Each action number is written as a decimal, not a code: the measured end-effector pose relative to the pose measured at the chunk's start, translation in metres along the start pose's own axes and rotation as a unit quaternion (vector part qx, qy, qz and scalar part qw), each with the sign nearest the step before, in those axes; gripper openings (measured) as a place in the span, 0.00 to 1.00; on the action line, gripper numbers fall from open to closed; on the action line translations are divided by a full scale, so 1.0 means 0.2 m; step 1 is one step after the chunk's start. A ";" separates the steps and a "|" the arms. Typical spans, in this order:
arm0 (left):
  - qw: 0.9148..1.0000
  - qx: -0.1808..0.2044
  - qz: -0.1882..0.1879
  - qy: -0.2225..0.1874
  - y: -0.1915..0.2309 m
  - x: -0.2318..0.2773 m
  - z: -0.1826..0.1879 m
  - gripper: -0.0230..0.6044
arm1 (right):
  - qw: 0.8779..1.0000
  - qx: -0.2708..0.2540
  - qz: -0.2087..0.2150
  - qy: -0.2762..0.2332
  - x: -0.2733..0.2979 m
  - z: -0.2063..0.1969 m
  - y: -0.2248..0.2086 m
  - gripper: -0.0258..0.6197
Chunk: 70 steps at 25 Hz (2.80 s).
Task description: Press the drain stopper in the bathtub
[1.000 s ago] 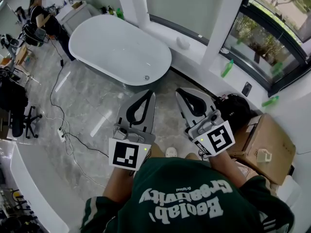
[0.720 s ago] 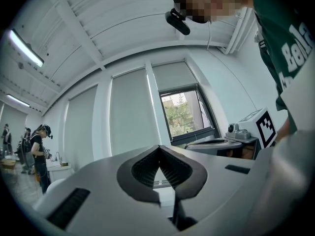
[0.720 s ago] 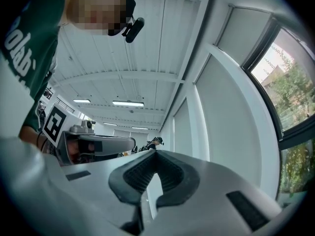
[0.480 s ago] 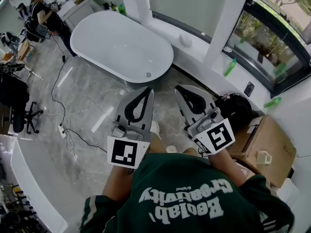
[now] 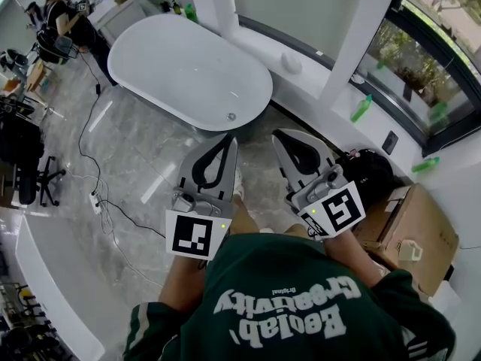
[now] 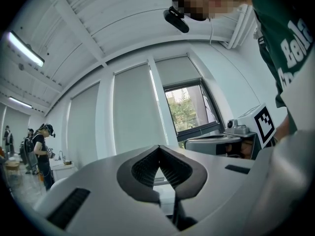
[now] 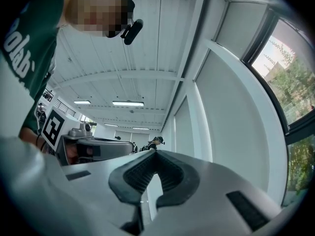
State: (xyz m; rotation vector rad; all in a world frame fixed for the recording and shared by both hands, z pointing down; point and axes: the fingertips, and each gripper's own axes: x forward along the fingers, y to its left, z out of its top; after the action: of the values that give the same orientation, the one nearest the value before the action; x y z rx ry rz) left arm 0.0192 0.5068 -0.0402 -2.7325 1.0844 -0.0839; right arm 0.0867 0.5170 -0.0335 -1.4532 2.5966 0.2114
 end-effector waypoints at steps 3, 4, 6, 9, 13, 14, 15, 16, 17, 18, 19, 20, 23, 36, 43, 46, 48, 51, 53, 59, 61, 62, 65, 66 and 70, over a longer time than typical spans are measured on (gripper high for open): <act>1.000 -0.005 0.004 0.004 0.07 0.04 -0.05 0.05 | 1.000 0.004 0.003 0.007 0.07 -0.06 -0.03 0.06; 1.000 -0.006 0.005 0.005 0.11 0.06 -0.07 0.04 | 1.000 0.004 0.005 0.008 0.11 -0.07 -0.04 0.05; 1.000 -0.006 0.007 0.009 0.19 0.11 -0.11 0.05 | 1.000 0.004 0.007 0.009 0.20 -0.10 -0.06 0.06; 1.000 -0.005 0.003 0.007 0.33 0.22 -0.15 0.04 | 1.000 0.003 0.005 0.009 0.35 -0.14 -0.12 0.06; 1.000 0.009 -0.005 0.008 0.51 0.39 -0.21 0.05 | 1.000 0.001 -0.003 0.008 0.56 -0.19 -0.22 0.06; 1.000 0.009 -0.002 0.009 0.57 0.43 -0.23 0.04 | 1.000 0.000 -0.004 0.011 0.62 -0.21 -0.25 0.06; 1.000 0.007 0.000 0.009 0.62 0.48 -0.24 0.04 | 1.000 0.000 -0.004 0.016 0.67 -0.23 -0.27 0.06; 1.000 0.006 0.001 0.010 0.66 0.52 -0.26 0.05 | 1.000 0.001 -0.005 0.021 0.71 -0.25 -0.29 0.06; 1.000 0.005 -0.001 0.011 0.70 0.55 -0.27 0.04 | 1.000 0.002 -0.007 0.026 0.75 -0.27 -0.32 0.06; 1.000 0.004 -0.004 0.013 0.73 0.59 -0.29 0.05 | 0.999 0.002 -0.011 0.030 0.78 -0.28 -0.35 0.06; 1.000 0.003 -0.006 0.016 0.76 0.63 -0.30 0.05 | 0.999 0.003 -0.015 0.033 0.82 -0.29 -0.38 0.06; 1.000 0.002 -0.009 0.018 0.80 0.67 -0.31 0.04 | 0.999 0.005 -0.020 0.036 0.85 -0.30 -0.41 0.06; 1.000 -0.004 -0.019 0.021 0.91 0.76 -0.35 0.04 | 0.998 0.011 -0.031 0.045 0.96 -0.34 -0.48 0.06; 0.999 -0.018 -0.020 0.022 1.19 0.96 -0.52 0.04 | 0.996 0.002 -0.028 0.080 1.28 -0.50 -0.57 0.06; 0.998 -0.049 -0.002 0.041 1.17 0.89 -0.70 0.05 | 0.996 0.007 -0.031 0.087 1.23 -0.59 -0.55 0.06; 0.998 -0.052 -0.002 0.043 1.15 0.89 -0.75 0.04 | 0.995 0.011 -0.035 0.089 1.20 -0.61 -0.55 0.06; 0.997 -0.059 0.000 0.039 1.15 0.91 -0.76 0.05 | 0.995 0.012 -0.035 0.089 1.21 -0.62 -0.56 0.06; 0.997 -0.054 -0.003 0.049 1.17 0.98 -0.79 0.04 | 0.995 0.017 -0.037 0.091 1.25 -0.65 -0.62 0.06; 0.997 -0.048 -0.008 0.058 1.21 1.04 -0.81 0.04 | 0.995 0.021 -0.035 0.093 1.31 -0.67 -0.67 0.06; 0.998 -0.040 -0.014 0.048 1.44 1.26 -0.81 0.04 | 0.994 0.033 -0.032 0.100 1.59 -0.74 -0.80 0.06; 0.998 -0.043 -0.015 0.049 1.52 1.32 -0.82 0.04 | 0.994 0.034 -0.034 0.103 1.69 -0.76 -0.84 0.06; 0.998 -0.043 -0.016 0.049 1.57 1.36 -0.83 0.04 | 0.993 0.036 -0.035 0.104 1.73 -0.77 -0.87 0.06; 0.998 -0.042 -0.017 0.048 1.71 1.47 -0.83 0.05 | 0.992 0.042 -0.040 0.108 1.86 -0.80 -0.94 0.06; 0.998 -0.042 -0.019 0.047 1.75 1.50 -0.84 0.04 | 0.992 0.042 -0.043 0.110 1.90 -0.81 -0.96 0.06; 0.997 -0.045 -0.031 0.050 1.88 1.61 -0.88 0.04 | 0.990 0.044 -0.053 0.122 2.06 -0.87 -1.04 0.06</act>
State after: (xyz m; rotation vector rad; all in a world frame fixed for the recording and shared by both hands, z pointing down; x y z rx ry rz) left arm -0.0221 -0.0094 0.0486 -2.8699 1.0543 -0.1862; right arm 0.0398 0.0326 0.0418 -1.6723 2.6625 -0.1004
